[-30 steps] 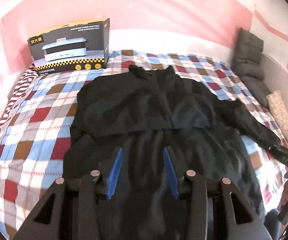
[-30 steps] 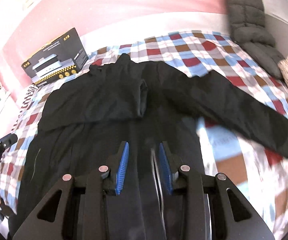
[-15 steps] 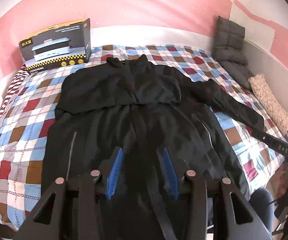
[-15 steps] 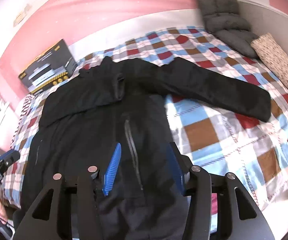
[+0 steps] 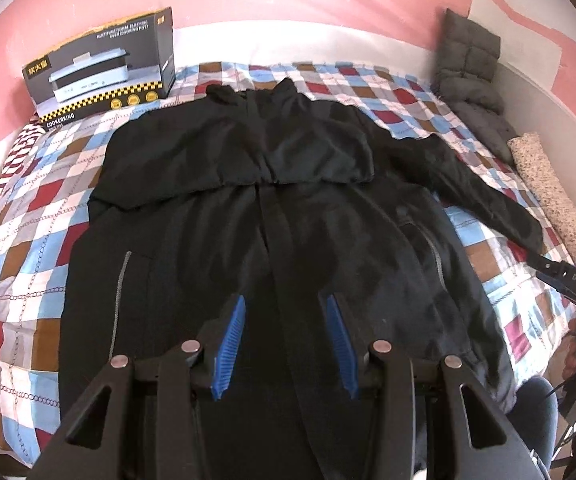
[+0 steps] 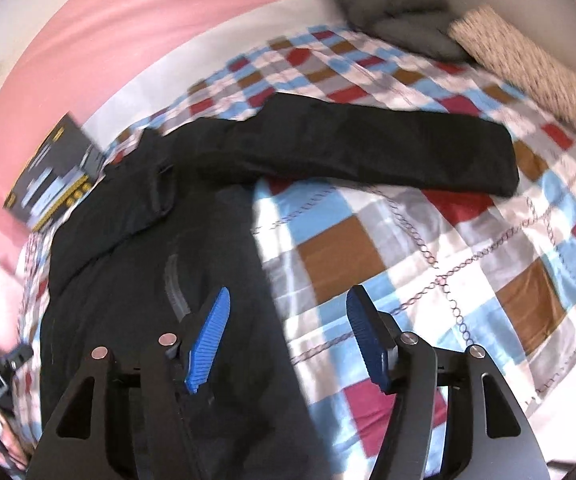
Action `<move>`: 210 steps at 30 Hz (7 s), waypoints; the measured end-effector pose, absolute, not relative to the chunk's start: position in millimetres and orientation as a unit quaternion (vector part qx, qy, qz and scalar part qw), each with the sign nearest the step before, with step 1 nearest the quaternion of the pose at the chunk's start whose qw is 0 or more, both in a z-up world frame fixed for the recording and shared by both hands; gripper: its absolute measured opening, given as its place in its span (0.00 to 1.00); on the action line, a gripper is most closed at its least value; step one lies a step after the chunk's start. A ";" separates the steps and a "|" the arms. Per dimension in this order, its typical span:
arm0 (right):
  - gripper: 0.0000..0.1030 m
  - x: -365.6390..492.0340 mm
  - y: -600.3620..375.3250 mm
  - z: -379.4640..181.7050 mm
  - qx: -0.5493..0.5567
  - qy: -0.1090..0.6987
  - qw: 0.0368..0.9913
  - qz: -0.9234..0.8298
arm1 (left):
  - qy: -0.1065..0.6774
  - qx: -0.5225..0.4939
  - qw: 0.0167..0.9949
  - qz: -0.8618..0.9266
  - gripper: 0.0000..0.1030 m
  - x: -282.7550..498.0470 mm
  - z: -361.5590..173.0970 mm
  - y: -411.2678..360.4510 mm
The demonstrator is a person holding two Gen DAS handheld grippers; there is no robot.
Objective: Fold large clothes
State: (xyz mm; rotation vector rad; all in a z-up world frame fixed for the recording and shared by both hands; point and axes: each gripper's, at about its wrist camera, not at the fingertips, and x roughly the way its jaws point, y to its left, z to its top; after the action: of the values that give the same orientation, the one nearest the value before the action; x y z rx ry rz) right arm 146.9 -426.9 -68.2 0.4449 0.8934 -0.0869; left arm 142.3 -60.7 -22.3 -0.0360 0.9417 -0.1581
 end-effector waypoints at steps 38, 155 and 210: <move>0.15 249.2 -613.9 -130.3 0.456 0.339 0.803 -0.182 | 0.480 -0.017 0.876 -0.041 0.44 253.1 -90.2 -53.1; 0.34 303.5 -320.6 -50.4 0.061 0.412 0.904 0.092 | 0.408 -0.037 0.912 0.001 0.08 278.0 -46.1 31.0; 0.38 27.9 -224.7 11.0 -0.076 0.248 0.964 0.056 | 0.415 -0.048 0.909 -0.006 0.28 4.5 -16.7 40.9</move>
State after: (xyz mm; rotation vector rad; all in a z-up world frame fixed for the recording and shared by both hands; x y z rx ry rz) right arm 27.9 -224.7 11.0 -0.1536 0.5013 0.1124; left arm 4.5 40.9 -16.7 -0.0982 0.8563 -0.0125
